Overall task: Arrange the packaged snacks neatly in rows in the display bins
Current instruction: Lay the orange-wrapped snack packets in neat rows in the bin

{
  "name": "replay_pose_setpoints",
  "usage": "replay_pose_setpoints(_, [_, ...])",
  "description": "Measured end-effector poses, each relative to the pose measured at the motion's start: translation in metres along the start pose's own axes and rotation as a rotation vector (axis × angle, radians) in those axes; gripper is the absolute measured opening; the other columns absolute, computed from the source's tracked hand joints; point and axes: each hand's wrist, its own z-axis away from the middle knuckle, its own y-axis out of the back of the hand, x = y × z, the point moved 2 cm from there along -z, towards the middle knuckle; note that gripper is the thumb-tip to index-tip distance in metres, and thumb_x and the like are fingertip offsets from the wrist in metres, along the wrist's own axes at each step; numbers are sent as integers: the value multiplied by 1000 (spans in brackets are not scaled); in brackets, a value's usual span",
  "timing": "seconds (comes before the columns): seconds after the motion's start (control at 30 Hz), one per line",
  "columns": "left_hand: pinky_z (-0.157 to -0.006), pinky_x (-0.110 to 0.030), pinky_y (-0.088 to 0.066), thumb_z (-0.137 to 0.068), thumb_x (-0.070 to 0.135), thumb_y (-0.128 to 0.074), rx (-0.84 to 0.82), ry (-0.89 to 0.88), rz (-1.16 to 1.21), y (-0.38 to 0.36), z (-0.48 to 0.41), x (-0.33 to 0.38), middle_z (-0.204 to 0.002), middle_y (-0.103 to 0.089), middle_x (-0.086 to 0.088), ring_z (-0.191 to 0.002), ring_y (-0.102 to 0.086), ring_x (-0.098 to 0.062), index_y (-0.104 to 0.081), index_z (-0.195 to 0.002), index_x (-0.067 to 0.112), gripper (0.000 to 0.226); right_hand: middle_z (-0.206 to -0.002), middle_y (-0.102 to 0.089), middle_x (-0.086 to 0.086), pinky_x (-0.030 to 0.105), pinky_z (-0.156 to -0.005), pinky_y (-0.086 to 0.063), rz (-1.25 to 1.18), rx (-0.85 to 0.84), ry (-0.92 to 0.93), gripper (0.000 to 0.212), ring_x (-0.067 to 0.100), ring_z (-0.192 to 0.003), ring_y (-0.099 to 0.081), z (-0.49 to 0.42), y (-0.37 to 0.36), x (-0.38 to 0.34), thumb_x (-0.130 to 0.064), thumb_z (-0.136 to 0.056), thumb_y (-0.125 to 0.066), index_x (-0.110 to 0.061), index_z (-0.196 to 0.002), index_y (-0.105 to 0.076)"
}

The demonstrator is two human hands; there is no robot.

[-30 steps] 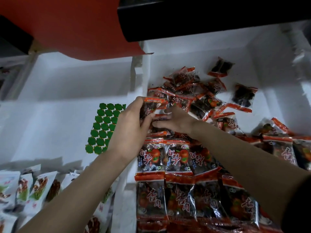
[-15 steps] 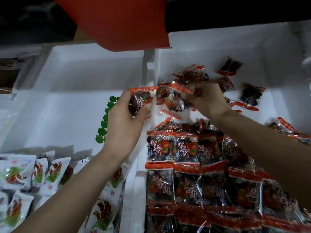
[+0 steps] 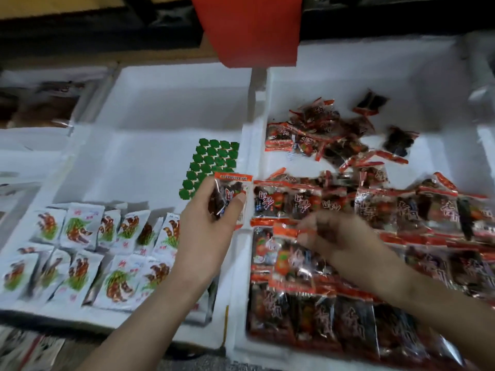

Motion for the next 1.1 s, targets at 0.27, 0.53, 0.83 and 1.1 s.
replay_pose_setpoints(0.27, [-78, -22, -50, -92, 21, -57, 33, 102, 47, 20, 43, -11, -94, -69, 9, -90, -63, -9, -62, -103, 22, 12, -63, -56, -11, 14, -49, -38, 235, -98, 83, 7, -1, -52, -52, 22, -53, 4, -17, -93, -56, -22, -89, -58])
replay_pose_setpoints(0.53, [-56, -20, -48, -93, 20, -53, 18, 334, 172, 21, 76, -13, -84, -66, 20, -75, -60, 7, -58, -83, 37, 21, -74, -50, -16, 12, -46, -32, 406, 0, 94, 5, 0, -52, -48, 37, -65, 10, -26, -96, -51, -27, -100, -52])
replay_pose_setpoints(0.83, [-75, -16, -49, -82, 15, -69, 9, 264, 146, 14, 90, -16, -103, -65, 11, -92, -62, -3, -52, -101, 34, 32, -96, -62, -6, 19, -65, -51, 233, 99, 51, 15, 1, -76, -58, 43, -52, 7, -27, -94, -51, -25, -109, -50])
replay_pose_setpoints(1.1, [-86, -1, -32, -82, 17, -56, -276, -121, -218, -13, 119, -14, -106, -47, 28, -108, -46, 8, -51, -119, 44, 45, -87, -70, 17, 29, -63, -56, -775, -71, -375, 55, 26, -75, -69, 87, -55, -9, -44, -77, -50, -4, -114, -53])
